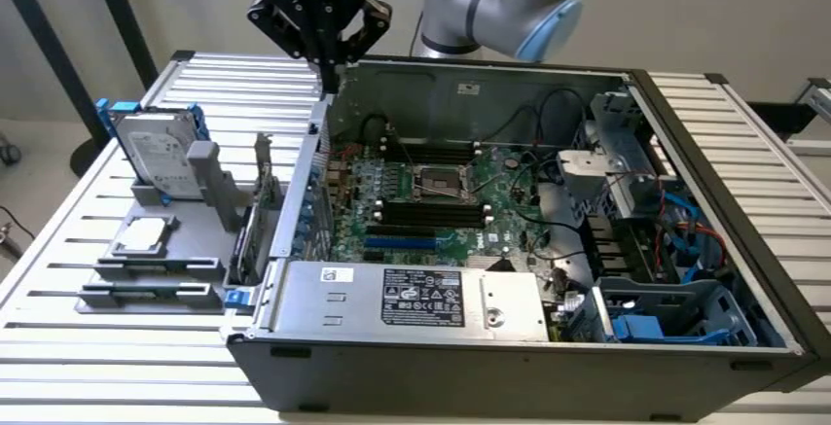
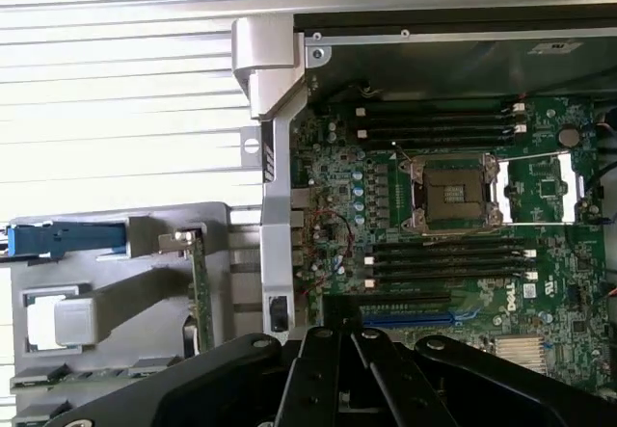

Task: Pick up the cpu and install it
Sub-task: 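Reach for the cpu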

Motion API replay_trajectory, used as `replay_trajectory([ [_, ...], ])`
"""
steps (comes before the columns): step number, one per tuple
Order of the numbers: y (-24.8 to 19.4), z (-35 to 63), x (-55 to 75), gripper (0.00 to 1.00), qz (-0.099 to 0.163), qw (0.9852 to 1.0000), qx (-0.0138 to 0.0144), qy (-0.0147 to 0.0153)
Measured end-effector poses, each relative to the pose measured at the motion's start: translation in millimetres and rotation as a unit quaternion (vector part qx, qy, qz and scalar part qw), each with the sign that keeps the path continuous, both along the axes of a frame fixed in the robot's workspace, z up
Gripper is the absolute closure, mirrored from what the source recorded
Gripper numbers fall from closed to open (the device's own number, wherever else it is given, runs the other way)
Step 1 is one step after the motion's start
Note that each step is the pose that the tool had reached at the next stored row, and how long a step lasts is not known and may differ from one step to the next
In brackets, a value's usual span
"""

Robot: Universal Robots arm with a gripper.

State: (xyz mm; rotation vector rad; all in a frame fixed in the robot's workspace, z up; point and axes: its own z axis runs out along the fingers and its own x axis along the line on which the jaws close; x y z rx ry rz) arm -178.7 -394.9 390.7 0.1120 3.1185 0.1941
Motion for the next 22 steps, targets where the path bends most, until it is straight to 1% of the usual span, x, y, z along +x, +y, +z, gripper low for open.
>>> replay_trajectory([
  [7, 1.4, -2.2, -31.8, 0.89, 0.000, 1.0000, -0.0074, 0.0027],
  [22, 3.1, -6.6, -100.0, 0.89, 0.000, 0.9997, -0.0246, 0.0083],
])
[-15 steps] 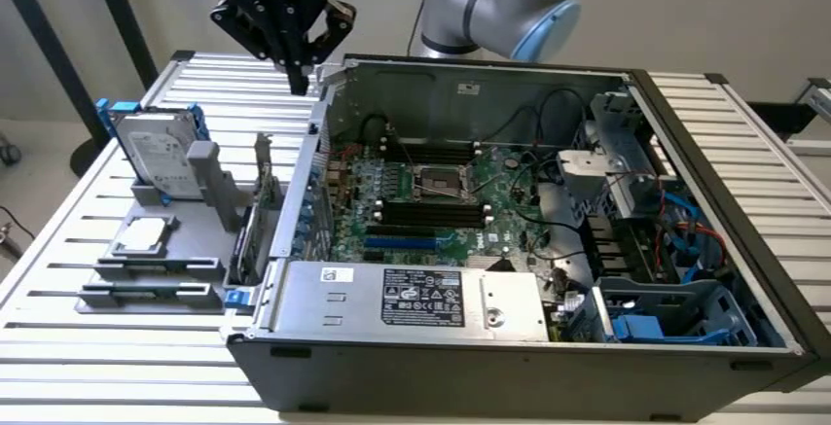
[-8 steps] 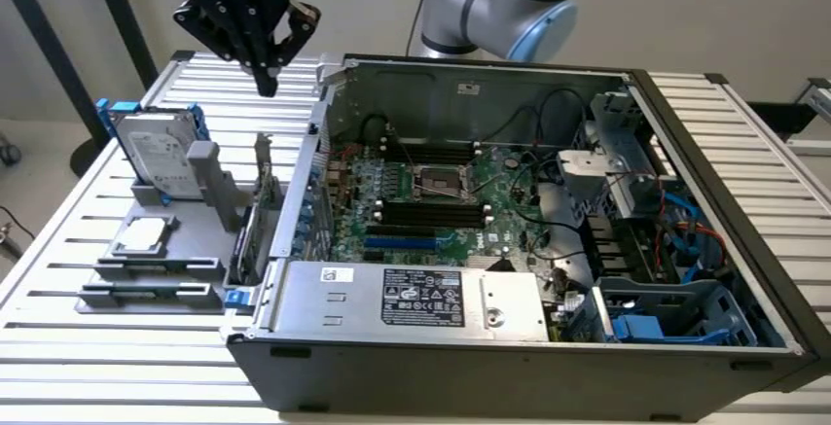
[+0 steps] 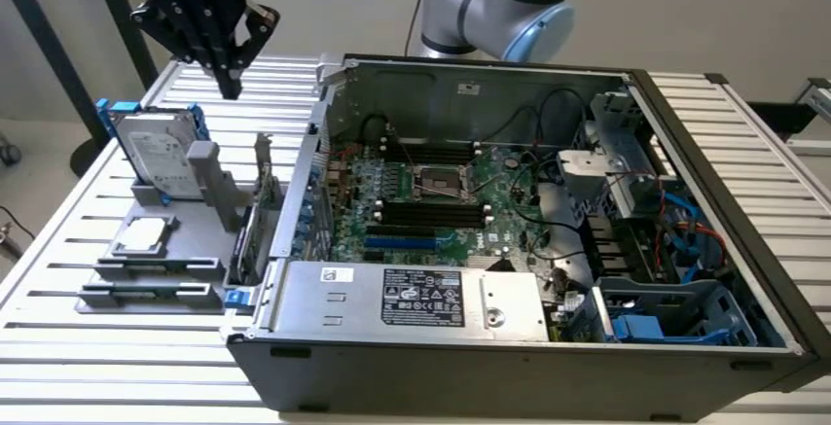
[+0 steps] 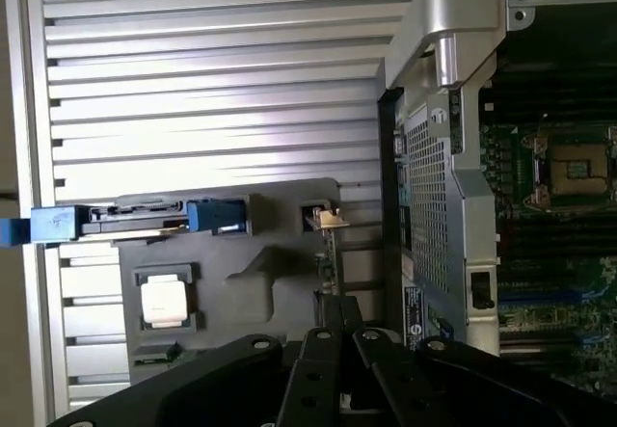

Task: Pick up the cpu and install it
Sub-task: 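Reach for the cpu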

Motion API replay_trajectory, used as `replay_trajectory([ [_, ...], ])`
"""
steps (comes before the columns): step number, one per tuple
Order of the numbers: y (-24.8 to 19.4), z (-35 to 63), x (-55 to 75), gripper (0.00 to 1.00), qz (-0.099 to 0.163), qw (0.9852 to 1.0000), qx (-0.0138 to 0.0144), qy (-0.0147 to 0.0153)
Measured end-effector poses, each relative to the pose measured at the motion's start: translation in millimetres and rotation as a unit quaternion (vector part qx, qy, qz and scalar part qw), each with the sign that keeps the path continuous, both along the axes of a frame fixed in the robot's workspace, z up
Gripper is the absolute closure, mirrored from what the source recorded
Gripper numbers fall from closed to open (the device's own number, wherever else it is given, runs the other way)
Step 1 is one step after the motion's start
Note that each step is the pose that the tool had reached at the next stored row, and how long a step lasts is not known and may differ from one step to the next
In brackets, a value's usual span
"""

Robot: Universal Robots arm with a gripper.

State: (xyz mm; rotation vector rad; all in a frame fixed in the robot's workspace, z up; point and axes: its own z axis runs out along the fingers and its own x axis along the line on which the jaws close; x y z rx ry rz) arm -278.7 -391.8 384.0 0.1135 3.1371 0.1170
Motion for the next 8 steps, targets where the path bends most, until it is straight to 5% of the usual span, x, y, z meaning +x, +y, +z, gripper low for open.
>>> replay_trajectory([
  [8, 1.0, -2.4, -36.4, 0.89, 0.000, 1.0000, -0.0092, 0.0030],
])
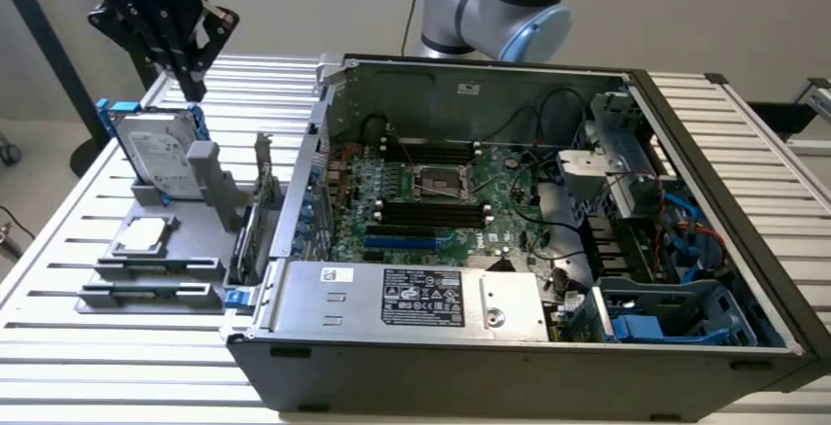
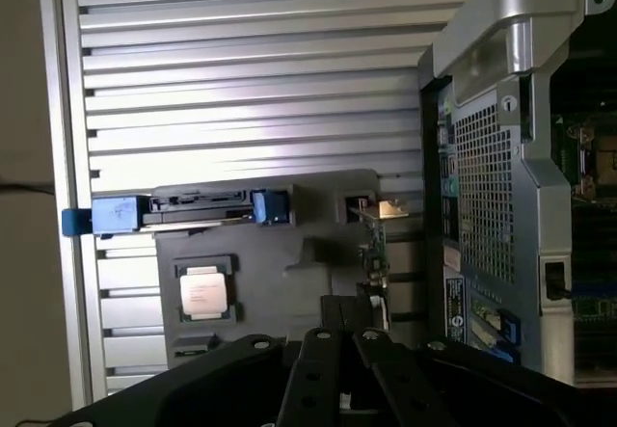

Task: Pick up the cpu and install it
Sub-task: 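Reach for the cpu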

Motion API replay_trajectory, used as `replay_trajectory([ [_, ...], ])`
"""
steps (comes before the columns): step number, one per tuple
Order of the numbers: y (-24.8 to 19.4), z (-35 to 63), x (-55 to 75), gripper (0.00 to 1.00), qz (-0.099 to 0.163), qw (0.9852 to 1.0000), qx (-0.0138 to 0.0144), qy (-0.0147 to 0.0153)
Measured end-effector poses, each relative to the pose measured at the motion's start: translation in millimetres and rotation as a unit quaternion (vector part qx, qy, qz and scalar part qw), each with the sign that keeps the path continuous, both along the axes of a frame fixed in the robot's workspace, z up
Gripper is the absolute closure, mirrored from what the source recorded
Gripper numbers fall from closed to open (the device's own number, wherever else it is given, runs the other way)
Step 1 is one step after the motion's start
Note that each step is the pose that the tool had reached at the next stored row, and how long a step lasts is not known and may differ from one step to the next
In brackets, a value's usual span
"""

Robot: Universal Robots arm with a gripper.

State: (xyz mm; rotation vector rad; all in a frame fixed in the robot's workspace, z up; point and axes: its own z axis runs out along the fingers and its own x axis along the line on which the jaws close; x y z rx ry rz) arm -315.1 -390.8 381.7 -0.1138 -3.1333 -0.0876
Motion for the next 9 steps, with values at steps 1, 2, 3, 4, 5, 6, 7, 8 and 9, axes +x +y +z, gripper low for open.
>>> replay_trajectory([
  [1, 0.1, -0.3, -4.5, 0.89, 0.000, 1.0000, -0.0011, 0.0004],
  [2, 0.2, -0.6, -9.0, 0.89, 0.000, 1.0000, -0.0023, 0.0008],
  [3, 0.3, -0.9, -13.5, 0.89, 0.000, 1.0000, -0.0034, 0.0012],
  [4, 0.4, -1.2, -18.3, 0.89, 0.000, 1.0000, -0.0046, 0.0016],
  [5, 0.5, -1.5, -22.8, 0.89, 0.000, 1.0000, -0.0057, 0.0021],
  [6, 0.6, -1.7, -27.2, 0.89, 0.000, 1.0000, -0.0069, 0.0025],
  [7, 0.7, -2.1, -31.9, 0.89, 0.000, 1.0000, -0.0080, 0.0029],
  [8, 0.9, -2.4, -36.4, 0.89, 0.000, 1.0000, -0.0091, 0.0034],
  [9, 1.0, -2.7, -40.9, 0.89, 0.000, 0.9999, -0.0102, 0.0038],
])
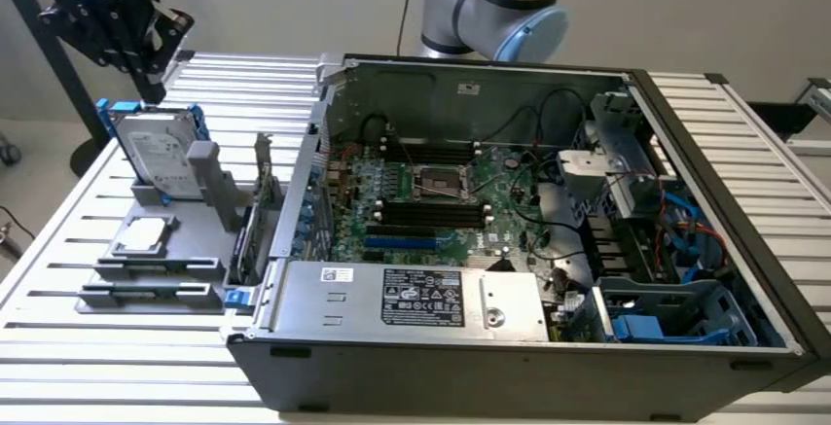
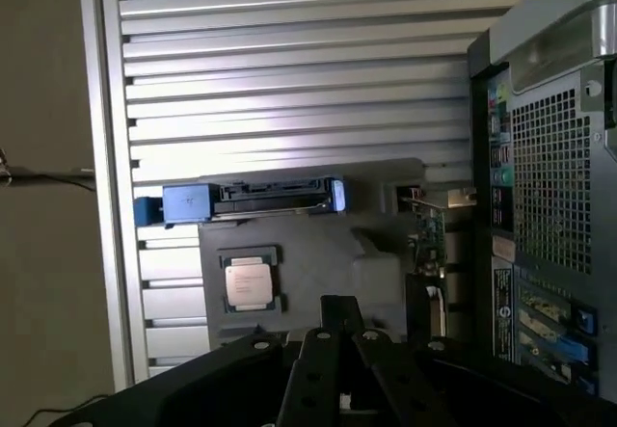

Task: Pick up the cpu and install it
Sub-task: 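Reach for the cpu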

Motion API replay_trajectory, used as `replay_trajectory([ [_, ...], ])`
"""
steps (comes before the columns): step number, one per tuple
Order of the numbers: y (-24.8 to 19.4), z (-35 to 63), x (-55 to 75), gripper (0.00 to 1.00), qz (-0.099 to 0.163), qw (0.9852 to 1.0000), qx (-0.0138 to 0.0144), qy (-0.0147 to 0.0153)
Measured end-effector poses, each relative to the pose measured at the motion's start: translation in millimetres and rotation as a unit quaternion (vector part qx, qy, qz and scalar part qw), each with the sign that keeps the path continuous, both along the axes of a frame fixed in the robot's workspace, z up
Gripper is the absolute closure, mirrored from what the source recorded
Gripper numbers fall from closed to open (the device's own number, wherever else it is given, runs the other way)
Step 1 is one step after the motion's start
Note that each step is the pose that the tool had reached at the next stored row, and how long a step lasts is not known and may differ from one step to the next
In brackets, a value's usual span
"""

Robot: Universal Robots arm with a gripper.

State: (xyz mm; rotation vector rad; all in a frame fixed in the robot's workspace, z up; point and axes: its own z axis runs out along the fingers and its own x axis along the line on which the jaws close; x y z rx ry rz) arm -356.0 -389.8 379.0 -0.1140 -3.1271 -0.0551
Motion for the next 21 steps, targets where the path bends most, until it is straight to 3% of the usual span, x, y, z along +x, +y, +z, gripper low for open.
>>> replay_trajectory([
  [10, 1.5, -3.0, -45.2, 0.89, 0.000, 0.9999, -0.0108, 0.0058],
  [13, 3.4, -4.4, -57.2, 0.89, 0.000, 0.9999, -0.0115, 0.0068],
  [21, 3.6, -4.4, -57.6, 0.89, 0.000, 0.9999, -0.0119, 0.0072],
])
